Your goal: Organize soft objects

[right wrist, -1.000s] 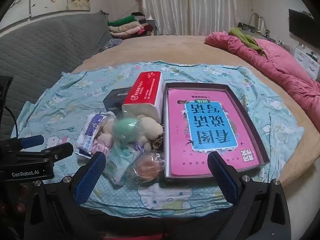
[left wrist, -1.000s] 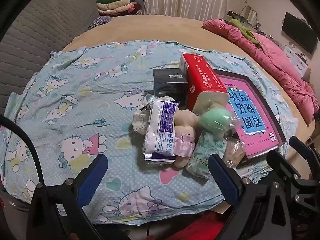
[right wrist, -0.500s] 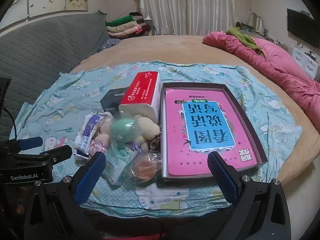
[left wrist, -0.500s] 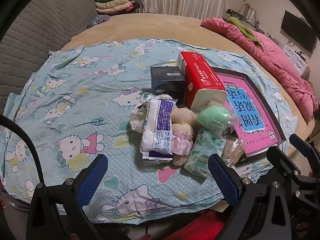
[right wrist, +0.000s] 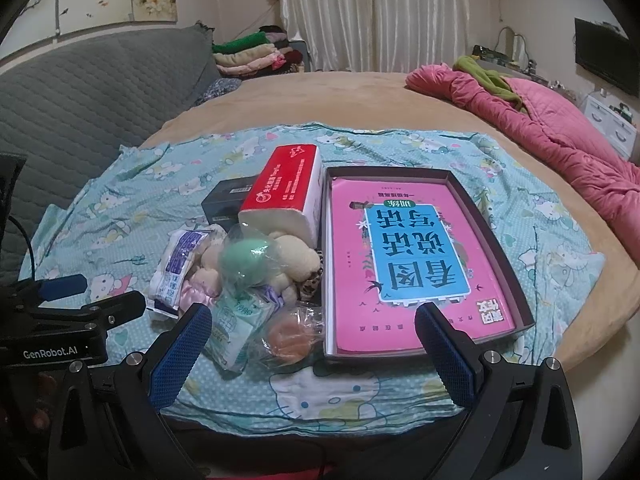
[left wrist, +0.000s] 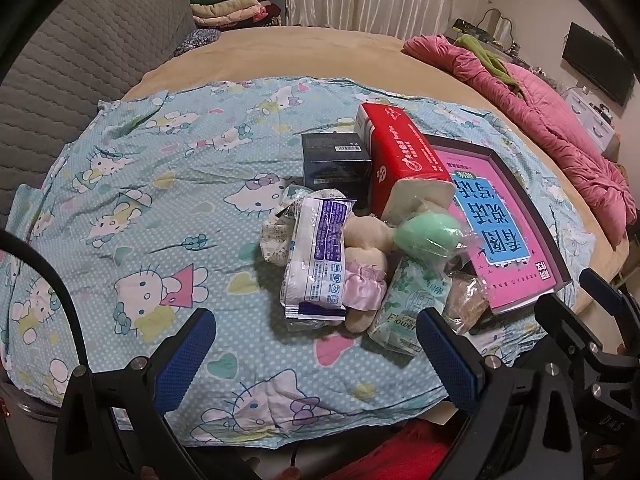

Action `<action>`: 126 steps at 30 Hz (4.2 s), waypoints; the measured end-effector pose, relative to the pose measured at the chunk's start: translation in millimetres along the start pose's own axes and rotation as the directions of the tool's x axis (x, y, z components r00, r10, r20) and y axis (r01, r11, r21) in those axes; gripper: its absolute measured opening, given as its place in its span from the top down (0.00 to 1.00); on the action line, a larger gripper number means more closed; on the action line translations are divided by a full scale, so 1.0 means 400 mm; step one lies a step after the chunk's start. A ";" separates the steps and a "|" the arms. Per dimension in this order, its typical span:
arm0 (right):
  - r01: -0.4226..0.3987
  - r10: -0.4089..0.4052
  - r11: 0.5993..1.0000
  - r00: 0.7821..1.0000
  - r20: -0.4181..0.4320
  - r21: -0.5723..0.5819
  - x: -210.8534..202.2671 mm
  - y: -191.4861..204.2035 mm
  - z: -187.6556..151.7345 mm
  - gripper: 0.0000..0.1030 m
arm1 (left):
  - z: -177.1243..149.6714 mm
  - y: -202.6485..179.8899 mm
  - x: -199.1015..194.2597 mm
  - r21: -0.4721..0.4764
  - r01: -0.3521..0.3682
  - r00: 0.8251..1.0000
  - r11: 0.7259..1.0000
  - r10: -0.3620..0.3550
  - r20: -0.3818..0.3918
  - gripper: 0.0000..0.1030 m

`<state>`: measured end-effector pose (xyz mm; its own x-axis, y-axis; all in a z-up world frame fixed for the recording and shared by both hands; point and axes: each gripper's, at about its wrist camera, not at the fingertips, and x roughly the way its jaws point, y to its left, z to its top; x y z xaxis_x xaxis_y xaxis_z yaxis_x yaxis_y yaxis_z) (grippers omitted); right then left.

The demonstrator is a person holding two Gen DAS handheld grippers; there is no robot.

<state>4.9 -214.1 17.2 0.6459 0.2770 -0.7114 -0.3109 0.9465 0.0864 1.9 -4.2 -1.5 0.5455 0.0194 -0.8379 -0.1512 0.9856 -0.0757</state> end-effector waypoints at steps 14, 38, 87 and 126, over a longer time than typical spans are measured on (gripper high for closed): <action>0.003 -0.003 1.000 1.000 0.001 -0.012 -0.002 0.008 0.002 0.02 | 0.001 -0.001 -0.002 -0.002 0.002 1.000 1.000 -0.002 0.003 0.02; -0.014 0.014 1.000 1.000 0.009 -0.020 0.021 0.012 0.008 0.02 | 0.011 0.053 0.051 -0.069 0.057 0.997 0.996 -0.060 -0.039 0.02; -0.196 0.198 0.953 0.980 -0.017 -0.232 0.241 0.096 0.110 0.46 | 0.081 0.134 0.165 -0.103 0.213 0.975 0.971 -0.218 -0.039 0.58; 0.074 -0.093 0.968 0.993 0.070 0.240 0.101 -0.392 0.068 0.46 | 0.129 -0.440 0.146 0.280 0.308 0.951 0.909 -0.281 -0.132 0.58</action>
<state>98.8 -346.6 -6.2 0.7195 0.1988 -0.6654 -0.0859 0.9763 0.1989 103.0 -168.0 -9.2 0.4525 -0.2809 -0.8464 0.2610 0.9492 -0.1755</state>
